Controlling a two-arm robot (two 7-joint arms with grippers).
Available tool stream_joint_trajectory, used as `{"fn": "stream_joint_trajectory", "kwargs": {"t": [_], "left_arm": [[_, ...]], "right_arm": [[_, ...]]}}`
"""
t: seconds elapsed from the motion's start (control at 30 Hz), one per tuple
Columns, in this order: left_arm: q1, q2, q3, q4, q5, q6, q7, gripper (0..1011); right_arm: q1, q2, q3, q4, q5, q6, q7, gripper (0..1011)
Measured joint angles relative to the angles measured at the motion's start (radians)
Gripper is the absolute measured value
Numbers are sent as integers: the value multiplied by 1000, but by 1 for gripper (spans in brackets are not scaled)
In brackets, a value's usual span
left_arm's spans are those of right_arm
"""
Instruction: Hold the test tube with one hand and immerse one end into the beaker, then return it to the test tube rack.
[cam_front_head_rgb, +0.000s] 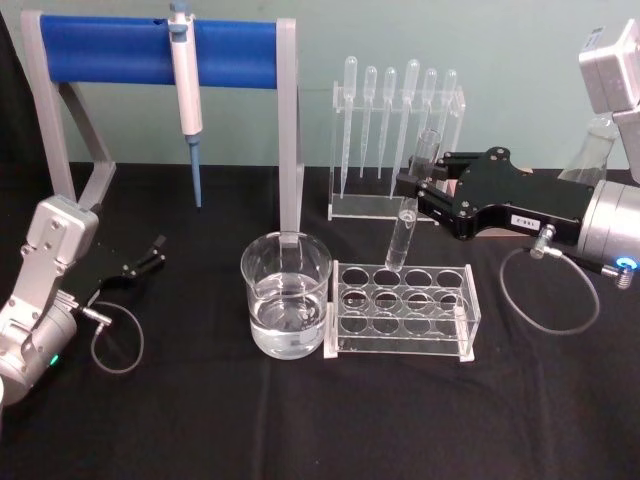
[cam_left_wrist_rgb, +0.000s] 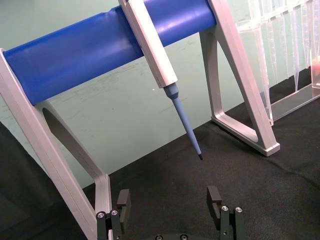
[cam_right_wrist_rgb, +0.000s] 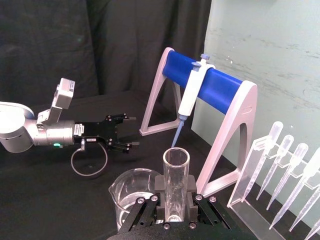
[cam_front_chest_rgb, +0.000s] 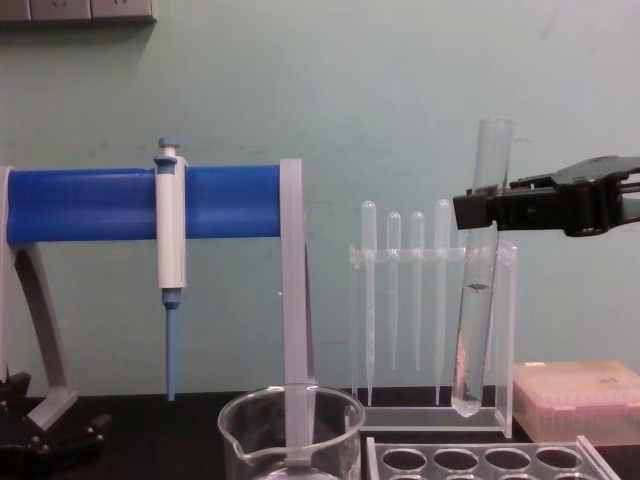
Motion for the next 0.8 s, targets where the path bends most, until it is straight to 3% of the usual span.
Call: {"fn": "stream_joint_trajectory", "kwargs": {"t": [0.8], "left_arm": [[0,0,0,0,0,0,0,1000]], "right_arm": [[0,0,0,0,0,0,0,241]]}}
